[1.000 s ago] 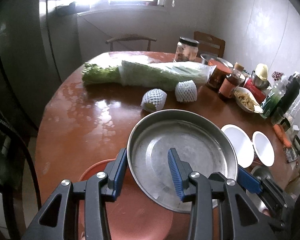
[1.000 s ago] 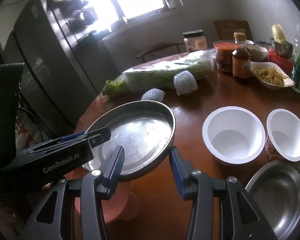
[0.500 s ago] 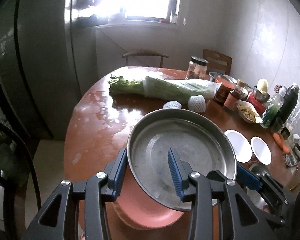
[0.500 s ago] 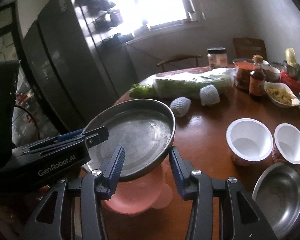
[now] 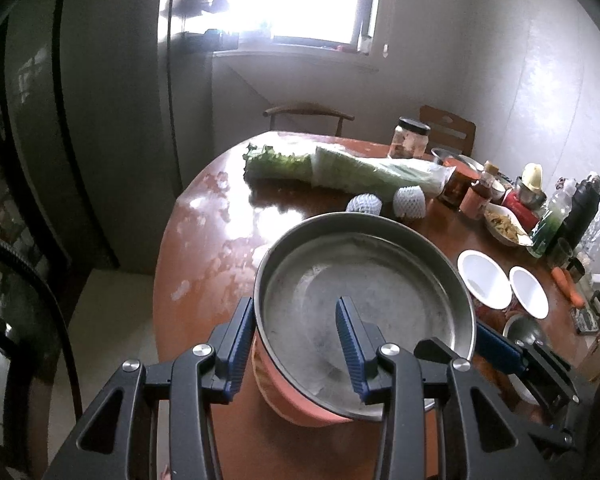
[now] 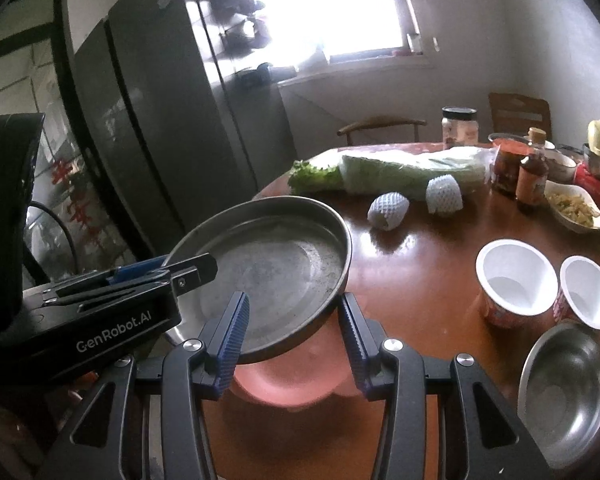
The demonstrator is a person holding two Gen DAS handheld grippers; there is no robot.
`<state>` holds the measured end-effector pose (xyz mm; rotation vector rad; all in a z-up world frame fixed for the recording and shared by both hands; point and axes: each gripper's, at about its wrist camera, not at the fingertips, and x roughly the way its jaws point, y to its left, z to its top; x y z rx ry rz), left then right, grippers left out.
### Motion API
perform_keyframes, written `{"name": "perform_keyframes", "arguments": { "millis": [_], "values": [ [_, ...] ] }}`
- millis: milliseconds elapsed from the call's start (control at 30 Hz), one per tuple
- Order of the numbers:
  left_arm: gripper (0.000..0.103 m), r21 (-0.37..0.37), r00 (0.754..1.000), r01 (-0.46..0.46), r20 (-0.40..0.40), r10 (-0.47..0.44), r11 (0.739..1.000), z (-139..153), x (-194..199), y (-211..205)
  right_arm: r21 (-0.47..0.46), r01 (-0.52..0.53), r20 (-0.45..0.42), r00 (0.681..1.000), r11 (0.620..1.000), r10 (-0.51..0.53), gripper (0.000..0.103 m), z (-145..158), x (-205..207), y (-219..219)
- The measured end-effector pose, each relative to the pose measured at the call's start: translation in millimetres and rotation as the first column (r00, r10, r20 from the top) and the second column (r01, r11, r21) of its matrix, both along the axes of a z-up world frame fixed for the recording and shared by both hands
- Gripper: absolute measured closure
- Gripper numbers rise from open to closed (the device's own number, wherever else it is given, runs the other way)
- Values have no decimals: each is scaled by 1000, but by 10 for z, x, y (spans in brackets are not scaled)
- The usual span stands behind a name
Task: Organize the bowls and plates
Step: 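Lift the silver tray with the left gripper and carry it over the pink plate, then lower the silver tray onto the pink plate with the left gripper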
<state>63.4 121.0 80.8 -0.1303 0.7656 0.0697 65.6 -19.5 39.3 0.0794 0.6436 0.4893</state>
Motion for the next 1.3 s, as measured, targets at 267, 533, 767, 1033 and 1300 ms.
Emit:
{"name": "perform_keyframes", "arguments": {
  "millis": [267, 533, 767, 1033, 1300],
  "values": [
    [61, -18, 999, -32, -40, 32, 999, -291, -119, 86, -38, -45, -38, 998, 998, 43, 55, -243, -68, 81],
    [61, -12, 996, -52, -69, 51, 999, -509, -127, 85, -63, -77, -71, 995, 995, 72, 55, -462, -86, 128],
    [61, -6, 995, -53, -81, 53, 999, -633, -116, 79, -73, -89, -83, 993, 993, 82, 55, -587, -75, 121],
    [61, 17, 996, -57, -72, 58, 998, -677, -55, 24, -67, -85, -87, 993, 994, 79, 55, -666, -1, 95],
    [61, 53, 995, -65, -75, 69, 996, -739, 42, -9, -74, -83, -95, 993, 994, 75, 55, -745, 125, 117]
  ]
}}
